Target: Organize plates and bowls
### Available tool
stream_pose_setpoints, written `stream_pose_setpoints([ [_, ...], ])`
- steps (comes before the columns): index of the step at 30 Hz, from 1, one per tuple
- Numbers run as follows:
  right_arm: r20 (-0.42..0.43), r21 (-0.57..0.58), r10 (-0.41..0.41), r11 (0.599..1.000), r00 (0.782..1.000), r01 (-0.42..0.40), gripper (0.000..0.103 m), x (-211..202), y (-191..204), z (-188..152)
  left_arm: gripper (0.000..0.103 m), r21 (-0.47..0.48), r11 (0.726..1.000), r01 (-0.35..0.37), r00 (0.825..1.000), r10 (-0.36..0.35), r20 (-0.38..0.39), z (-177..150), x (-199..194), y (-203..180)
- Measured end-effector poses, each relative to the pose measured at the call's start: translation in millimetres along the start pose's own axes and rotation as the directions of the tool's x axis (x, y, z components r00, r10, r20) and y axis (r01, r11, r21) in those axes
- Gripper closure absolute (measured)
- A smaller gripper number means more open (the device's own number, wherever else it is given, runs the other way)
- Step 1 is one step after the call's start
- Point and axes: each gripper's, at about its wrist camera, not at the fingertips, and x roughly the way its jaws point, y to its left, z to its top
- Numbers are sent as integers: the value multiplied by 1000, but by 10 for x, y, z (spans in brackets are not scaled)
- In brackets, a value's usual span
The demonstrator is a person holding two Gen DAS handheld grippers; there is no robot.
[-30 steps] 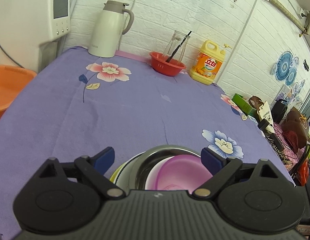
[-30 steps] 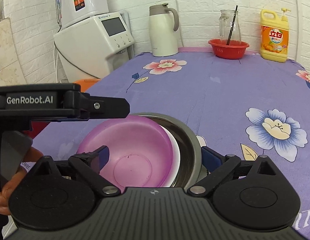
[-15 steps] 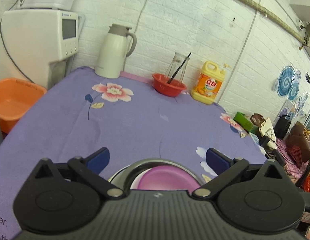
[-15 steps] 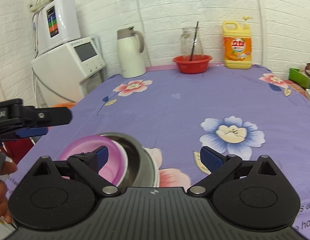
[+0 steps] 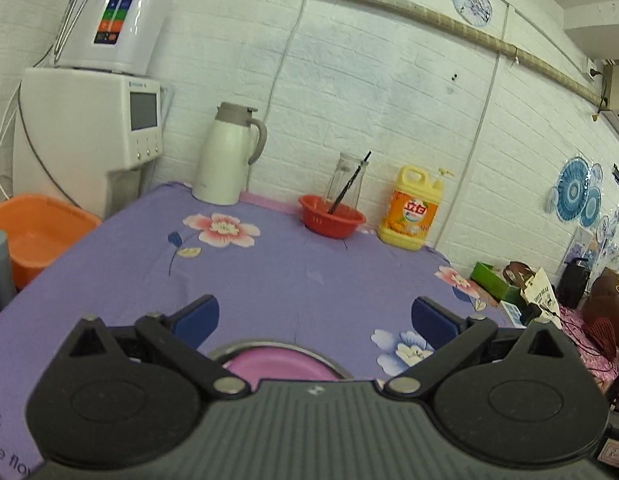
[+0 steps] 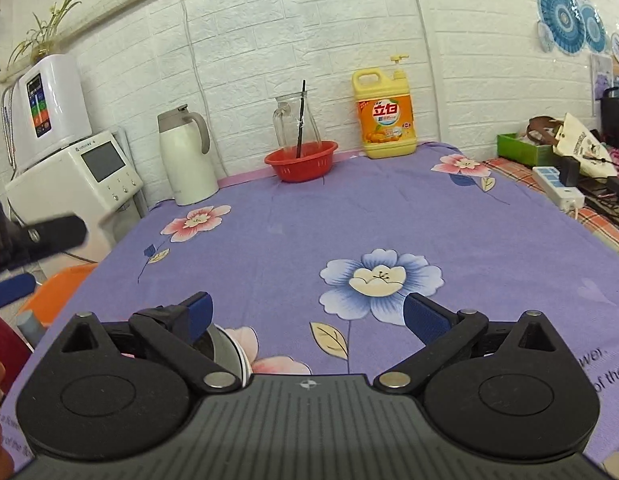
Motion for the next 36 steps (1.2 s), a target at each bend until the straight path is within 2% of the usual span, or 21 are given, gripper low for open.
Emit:
stream_pose_setpoints([
  [4,29,-15,-7,1000,1000,8,0,-177,3,-127,1,27,1000,-11,1000,11,2,-167,-200,-25],
  [8,46,-52,-2,999,999,4,0,-364,51,-264,1,27,1000,16,1000,-16,10,-330,-429,-7],
  [13,30,-77,-1,997,1000,3,0,-597,63,-498,1,94,995,-18,1000,19,-2,-556,-691,-74],
  [17,30,-69,6,998,1000,-4,0,-801,24,-634,1,123,992,-19,1000,20,-11,-699,-887,-109],
  [22,53,-24,35,999,998,-34,0,-948,-45,-697,1,155,988,-24,1000,24,3,-764,-971,-180],
  [25,54,-11,29,1000,998,-28,0,-948,-63,-716,1,157,987,-26,1000,27,-3,-753,-964,-205],
  [31,68,24,13,1000,998,-15,0,-1000,-204,-729,1,193,979,-70,997,64,33,-770,-1026,-273],
  [36,118,31,-15,999,993,12,0,-1092,-255,-753,1,220,972,-84,996,80,30,-795,-1002,-333],
])
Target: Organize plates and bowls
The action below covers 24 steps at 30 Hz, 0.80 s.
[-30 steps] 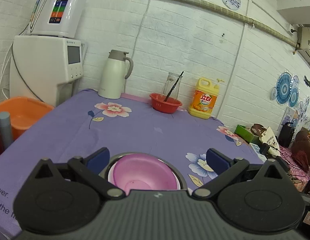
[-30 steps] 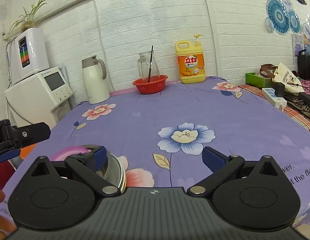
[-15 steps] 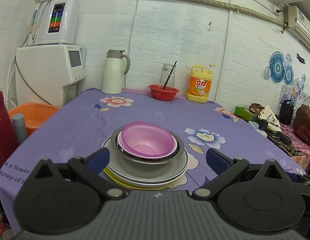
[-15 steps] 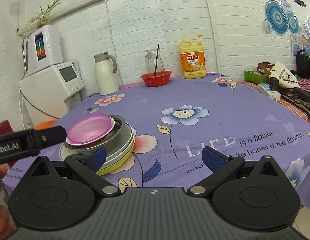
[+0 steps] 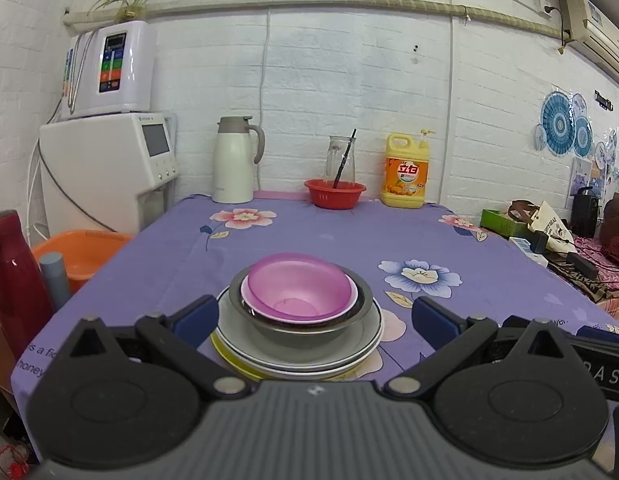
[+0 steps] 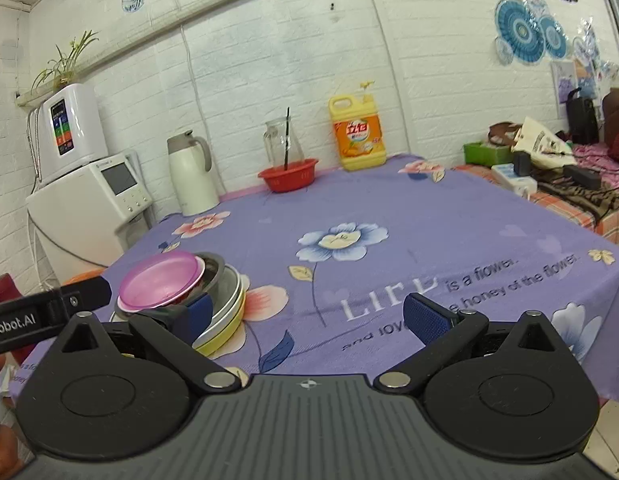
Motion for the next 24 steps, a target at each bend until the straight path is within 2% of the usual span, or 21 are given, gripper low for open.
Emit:
stream_pose_setpoints([
  [3,44,-34,-16,999,999,18,0,-39,41,-14,1,5,1000,-7,1000,7,-3,-10,9,-13],
  [6,-15,-62,-34,998,999,33,0,61,71,-48,1,17,1000,-18,1000,19,-8,-33,15,-22],
  [8,-56,-55,-10,998,998,7,0,120,63,-81,1,20,1000,-20,1000,20,-12,-49,17,-18],
  [11,-71,-56,4,998,997,-8,0,110,76,-110,1,29,999,-29,999,30,-17,-71,17,-23],
  [24,-43,-78,-8,997,999,5,0,-37,144,-95,1,58,998,-28,999,27,23,-35,-128,-78],
])
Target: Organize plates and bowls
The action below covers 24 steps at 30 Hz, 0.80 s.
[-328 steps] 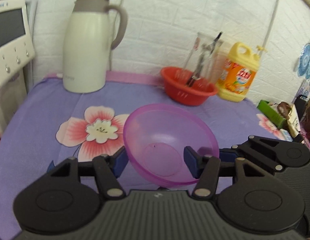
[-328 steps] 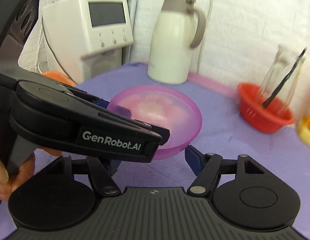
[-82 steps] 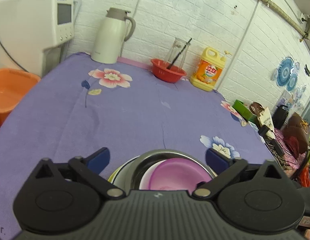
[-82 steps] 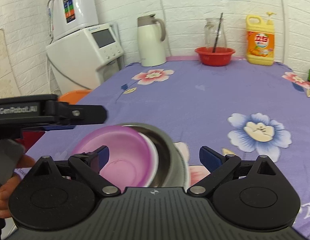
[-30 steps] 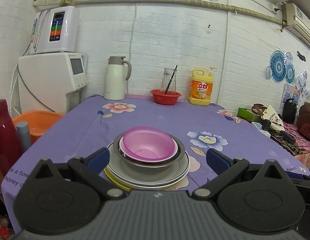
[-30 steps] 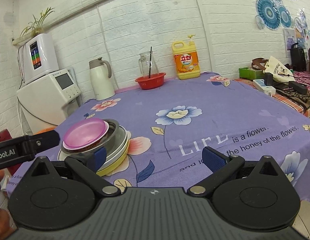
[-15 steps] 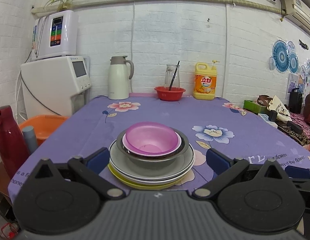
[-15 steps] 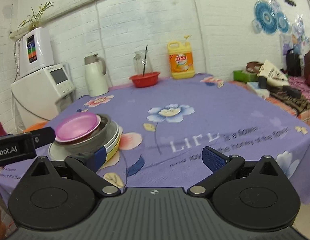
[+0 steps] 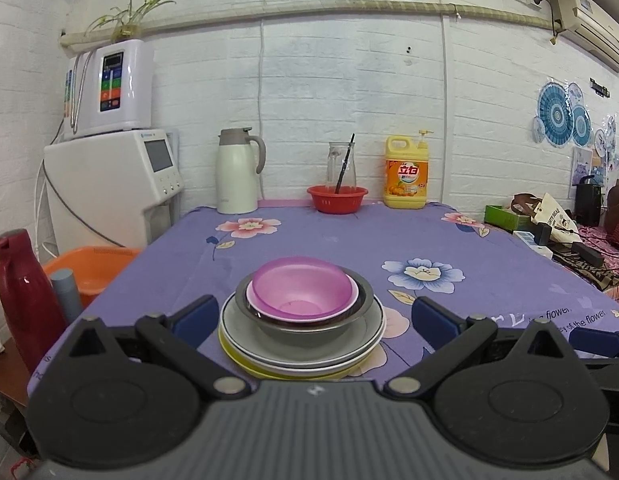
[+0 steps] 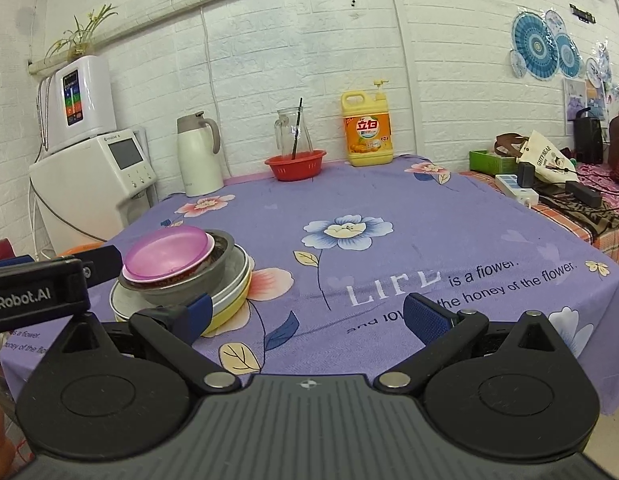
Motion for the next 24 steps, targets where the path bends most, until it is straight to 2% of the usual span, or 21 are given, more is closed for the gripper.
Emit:
stream_pose_setpoints([
  [8,-41,-2,2,1000,999,-2,0,74,-19,-25,1,-18,999,-28,1000,28,-14,-11,20,89],
  [13,-50,-8,7,1000,999,-8,0,75,-2,-30,1,-32,999,-18,1000,17,-20,-4,22,117],
  [24,-60,6,9,1000,998,-8,0,77,-43,-45,1,7,1000,4,999,-3,-43,-51,63,13],
])
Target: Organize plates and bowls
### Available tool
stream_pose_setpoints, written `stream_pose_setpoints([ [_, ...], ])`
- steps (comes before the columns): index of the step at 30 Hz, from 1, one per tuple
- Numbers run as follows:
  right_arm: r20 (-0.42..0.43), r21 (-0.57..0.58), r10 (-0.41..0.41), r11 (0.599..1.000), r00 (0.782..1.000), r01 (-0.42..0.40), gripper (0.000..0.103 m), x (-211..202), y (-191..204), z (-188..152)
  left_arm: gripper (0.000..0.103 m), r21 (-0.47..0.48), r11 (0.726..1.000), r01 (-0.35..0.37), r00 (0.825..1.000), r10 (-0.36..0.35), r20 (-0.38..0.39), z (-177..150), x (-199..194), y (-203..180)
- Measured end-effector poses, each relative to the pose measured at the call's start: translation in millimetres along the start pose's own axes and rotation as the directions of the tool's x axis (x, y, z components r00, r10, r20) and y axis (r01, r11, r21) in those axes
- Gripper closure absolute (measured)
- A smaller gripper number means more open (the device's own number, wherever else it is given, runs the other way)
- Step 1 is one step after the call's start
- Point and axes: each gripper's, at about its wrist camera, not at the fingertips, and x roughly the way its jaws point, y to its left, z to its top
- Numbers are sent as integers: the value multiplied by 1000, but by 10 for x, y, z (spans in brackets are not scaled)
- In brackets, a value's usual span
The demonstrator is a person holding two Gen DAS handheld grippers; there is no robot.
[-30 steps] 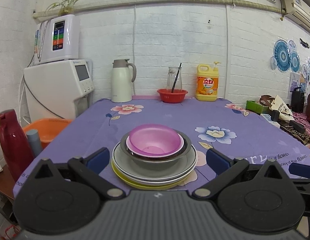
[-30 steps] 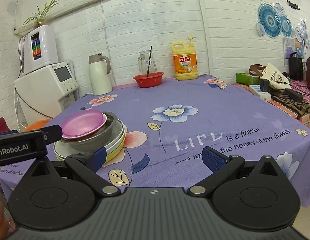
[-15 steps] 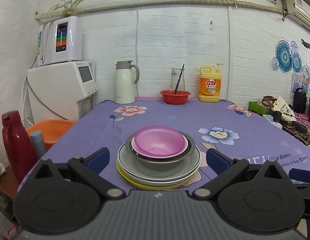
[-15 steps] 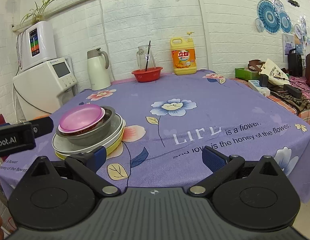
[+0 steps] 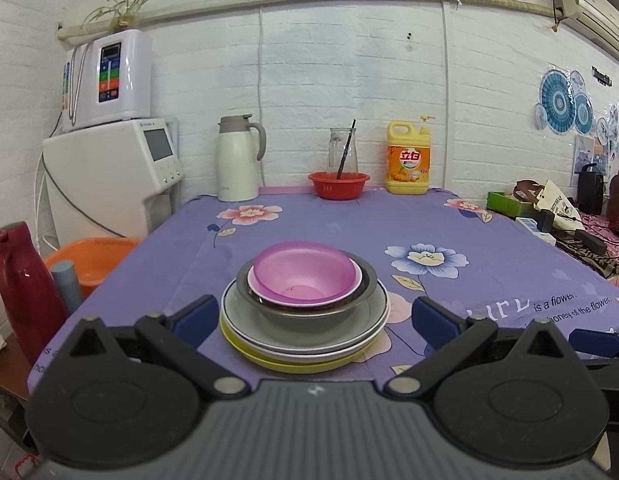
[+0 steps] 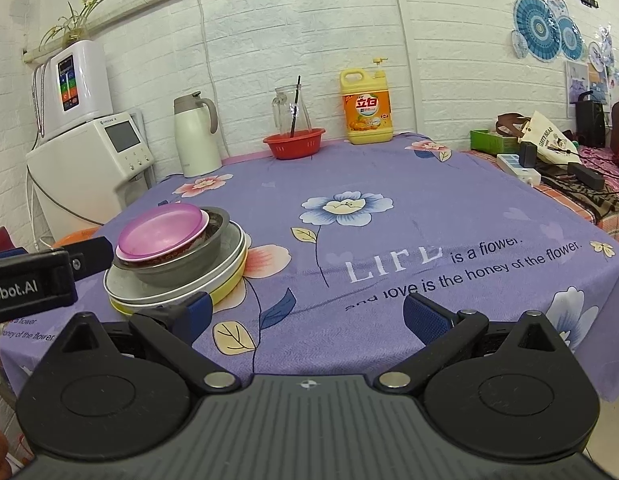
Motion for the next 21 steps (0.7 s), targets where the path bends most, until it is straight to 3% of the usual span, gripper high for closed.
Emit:
stream_pose_setpoints([
  [6,-12,-10,-6,1000,1000,6,0,19,8,-13,1,-27,998,63,996,-65,-55,-57,83,16],
  [21,-30,-5,-2,1000,1000,2,0,58,-22,-23,1,12,1000,24,1000,-24,-2,-88,44,-18],
])
